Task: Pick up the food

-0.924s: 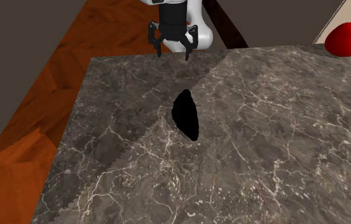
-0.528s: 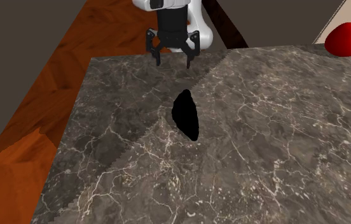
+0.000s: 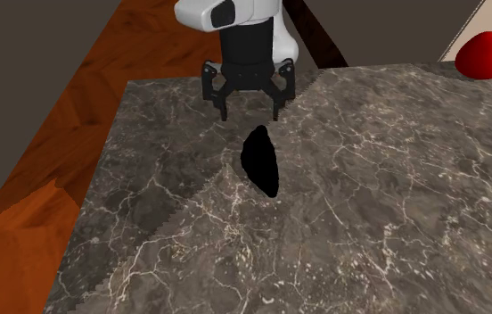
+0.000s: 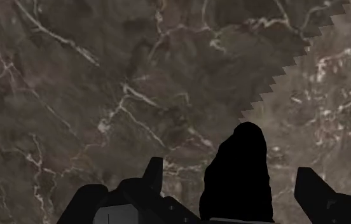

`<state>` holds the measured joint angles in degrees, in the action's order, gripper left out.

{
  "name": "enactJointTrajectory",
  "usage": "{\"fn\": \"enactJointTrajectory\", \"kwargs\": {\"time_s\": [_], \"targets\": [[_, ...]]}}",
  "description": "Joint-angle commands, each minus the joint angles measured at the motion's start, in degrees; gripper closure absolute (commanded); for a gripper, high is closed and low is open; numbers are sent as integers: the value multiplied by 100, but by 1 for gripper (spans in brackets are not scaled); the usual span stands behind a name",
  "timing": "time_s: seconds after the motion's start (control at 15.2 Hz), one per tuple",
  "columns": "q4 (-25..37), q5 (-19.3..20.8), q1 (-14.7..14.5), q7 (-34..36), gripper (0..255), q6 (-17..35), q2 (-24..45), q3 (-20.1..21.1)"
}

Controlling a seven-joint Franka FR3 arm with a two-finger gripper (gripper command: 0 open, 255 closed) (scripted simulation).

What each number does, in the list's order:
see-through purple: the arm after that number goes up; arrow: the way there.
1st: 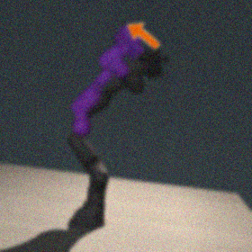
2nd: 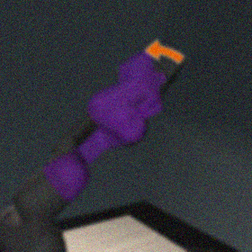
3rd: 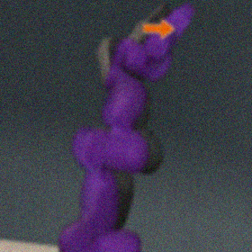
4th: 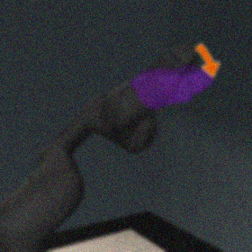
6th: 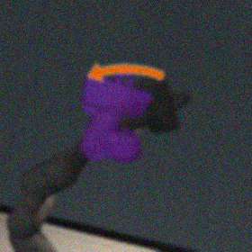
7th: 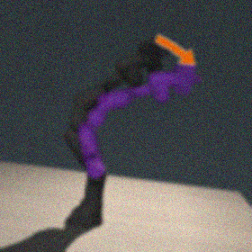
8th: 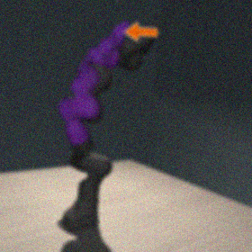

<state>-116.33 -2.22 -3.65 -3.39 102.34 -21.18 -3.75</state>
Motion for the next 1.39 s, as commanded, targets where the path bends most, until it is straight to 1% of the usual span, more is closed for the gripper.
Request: {"fn": "enactJointTrajectory", "kwargs": {"time_s": [0.0, 0.2, 0.26, 0.73, 0.86, 0.92, 1.32], "targets": [[359, -86, -64, -119, 0, 58, 357, -8], [1046, -218, -145, -289, 0, 52, 954, -10], [1060, -221, -145, -293, 0, 51, 966, -8], [412, -230, -144, -336, 0, 637, 905, -4], [411, -230, -144, -336, 0, 638, 905, -4], [402, -230, -146, -330, 255, 645, 903, 0], [401, -230, -147, -329, 255, 649, 906, 1]]}}
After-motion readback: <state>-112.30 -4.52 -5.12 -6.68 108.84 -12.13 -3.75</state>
